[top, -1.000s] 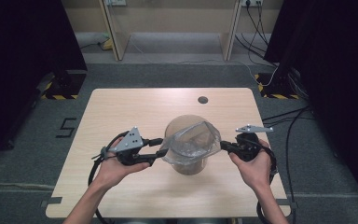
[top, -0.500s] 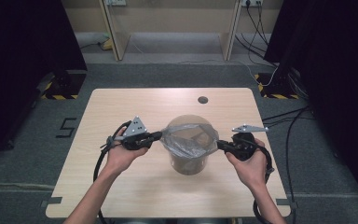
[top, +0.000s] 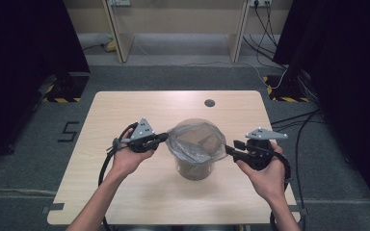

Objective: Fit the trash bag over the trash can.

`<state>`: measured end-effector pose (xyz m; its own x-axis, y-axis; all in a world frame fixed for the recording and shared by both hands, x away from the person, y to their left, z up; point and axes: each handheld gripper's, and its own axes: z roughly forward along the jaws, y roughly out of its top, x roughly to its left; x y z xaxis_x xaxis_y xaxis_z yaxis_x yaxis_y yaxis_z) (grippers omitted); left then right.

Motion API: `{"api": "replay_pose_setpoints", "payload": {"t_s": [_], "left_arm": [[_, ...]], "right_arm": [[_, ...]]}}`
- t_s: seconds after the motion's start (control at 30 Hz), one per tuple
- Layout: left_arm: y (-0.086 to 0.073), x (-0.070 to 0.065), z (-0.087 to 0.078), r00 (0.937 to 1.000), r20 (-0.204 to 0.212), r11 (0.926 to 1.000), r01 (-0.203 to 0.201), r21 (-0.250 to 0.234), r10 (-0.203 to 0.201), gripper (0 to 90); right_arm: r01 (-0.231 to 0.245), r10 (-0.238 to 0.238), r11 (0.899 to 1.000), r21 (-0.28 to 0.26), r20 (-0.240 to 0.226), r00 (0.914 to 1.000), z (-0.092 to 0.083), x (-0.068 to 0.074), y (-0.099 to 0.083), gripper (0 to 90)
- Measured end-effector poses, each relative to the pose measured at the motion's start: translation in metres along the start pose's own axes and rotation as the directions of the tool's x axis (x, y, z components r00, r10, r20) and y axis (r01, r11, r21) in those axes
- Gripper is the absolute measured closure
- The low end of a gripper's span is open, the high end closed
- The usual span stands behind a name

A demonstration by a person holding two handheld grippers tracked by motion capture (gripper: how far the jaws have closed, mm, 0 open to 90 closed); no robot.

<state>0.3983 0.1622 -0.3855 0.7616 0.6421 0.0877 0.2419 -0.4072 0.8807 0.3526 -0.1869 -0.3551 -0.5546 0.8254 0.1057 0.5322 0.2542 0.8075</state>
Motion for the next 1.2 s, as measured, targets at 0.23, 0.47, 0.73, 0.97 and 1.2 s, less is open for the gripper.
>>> {"api": "replay_pose_setpoints", "payload": {"t_s": [0.23, 0.47, 0.73, 0.97, 1.2], "left_arm": [[0.003, 0.002, 0.003, 0.9998, -0.016, 0.9999, -0.008, 0.008, 0.008, 89.3], [0.005, 0.006, 0.009, 0.9993, -0.035, 0.9998, -0.016, 0.015, 0.016, 89.3], [0.006, 0.01, 0.018, 0.9983, -0.053, 0.9994, -0.023, 0.026, 0.024, 89.3], [0.009, 0.011, 0.021, 0.9977, -0.061, 0.9992, -0.028, 0.028, 0.03, 89.3], [0.01, 0.012, 0.022, 0.9971, -0.069, 0.9992, -0.031, 0.028, 0.032, 89.3]], "right_arm": [[0.048, -0.048, 0.999, -0.003, -0.018, 0.9987, 0.01, 0.009, 0.012, 70.4], [0.031, -0.032, 0.999, 0.017, 0.023, 0.9992, 0.024, -0.001, 0.009, 88.4], [0.03, -0.03, 1.0, 0.007, 0.067, 0.9973, 0.036, -0.007, 0.007, 88.2], [0.027, -0.028, 1.0, 0.009, 0.075, 0.9968, 0.04, -0.007, 0.004, 84.8], [0.055, -0.055, 0.998, -0.009, 0.062, 0.9966, 0.025, -0.001, 0.008, 73.6]]}}
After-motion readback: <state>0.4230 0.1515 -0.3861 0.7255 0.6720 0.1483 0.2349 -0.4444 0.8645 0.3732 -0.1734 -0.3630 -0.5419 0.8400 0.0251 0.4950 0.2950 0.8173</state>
